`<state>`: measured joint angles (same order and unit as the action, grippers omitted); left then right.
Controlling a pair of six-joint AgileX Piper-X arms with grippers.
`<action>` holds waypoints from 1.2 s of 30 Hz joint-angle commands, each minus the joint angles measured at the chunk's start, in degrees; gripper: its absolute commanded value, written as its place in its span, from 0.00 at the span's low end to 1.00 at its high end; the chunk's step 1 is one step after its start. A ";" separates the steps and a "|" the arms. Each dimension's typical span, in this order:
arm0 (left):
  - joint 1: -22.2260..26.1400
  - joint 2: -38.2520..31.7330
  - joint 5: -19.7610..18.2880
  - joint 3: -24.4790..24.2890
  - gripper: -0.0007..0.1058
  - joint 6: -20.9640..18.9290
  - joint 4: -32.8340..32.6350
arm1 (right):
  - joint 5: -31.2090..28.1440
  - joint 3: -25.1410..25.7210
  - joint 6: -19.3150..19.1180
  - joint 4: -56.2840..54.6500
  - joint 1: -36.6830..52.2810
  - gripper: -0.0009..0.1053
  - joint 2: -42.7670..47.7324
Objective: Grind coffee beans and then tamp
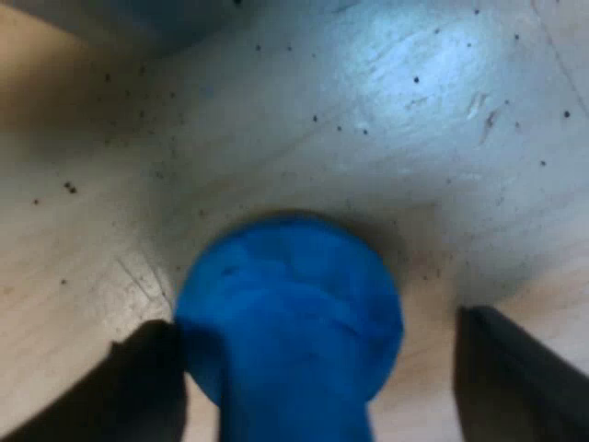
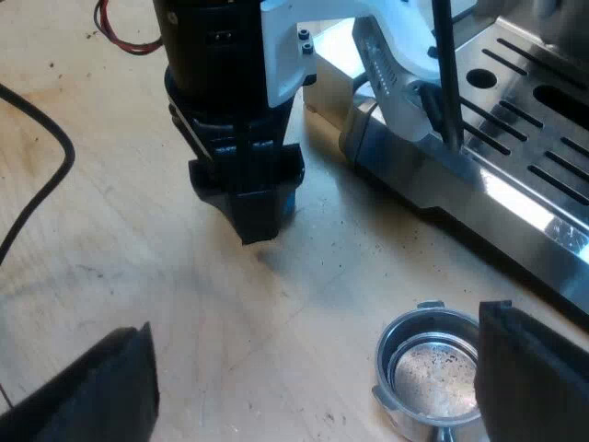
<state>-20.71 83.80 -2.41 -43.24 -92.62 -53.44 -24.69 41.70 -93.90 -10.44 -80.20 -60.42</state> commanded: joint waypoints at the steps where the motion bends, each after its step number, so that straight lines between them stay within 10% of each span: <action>1: 0.07 -0.21 0.03 0.00 0.49 0.09 0.69 | -0.31 0.58 -0.13 0.34 -0.04 0.69 0.19; 12: 0.07 -1.63 0.03 0.00 0.01 1.28 -0.23 | -0.31 0.58 -0.13 0.34 -0.04 0.69 0.19; 26: 0.07 -19.25 -0.68 0.00 0.01 1.49 -5.19 | -0.31 0.58 -0.13 0.34 -0.04 0.69 0.19; 36: -0.61 -38.35 -11.01 0.00 0.01 -3.14 -9.54 | -0.51 0.43 2.87 -1.66 -0.04 0.69 0.19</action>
<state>-21.14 46.04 -12.64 -43.18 -94.66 -62.71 -24.94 41.70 -91.31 -11.61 -80.20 -60.42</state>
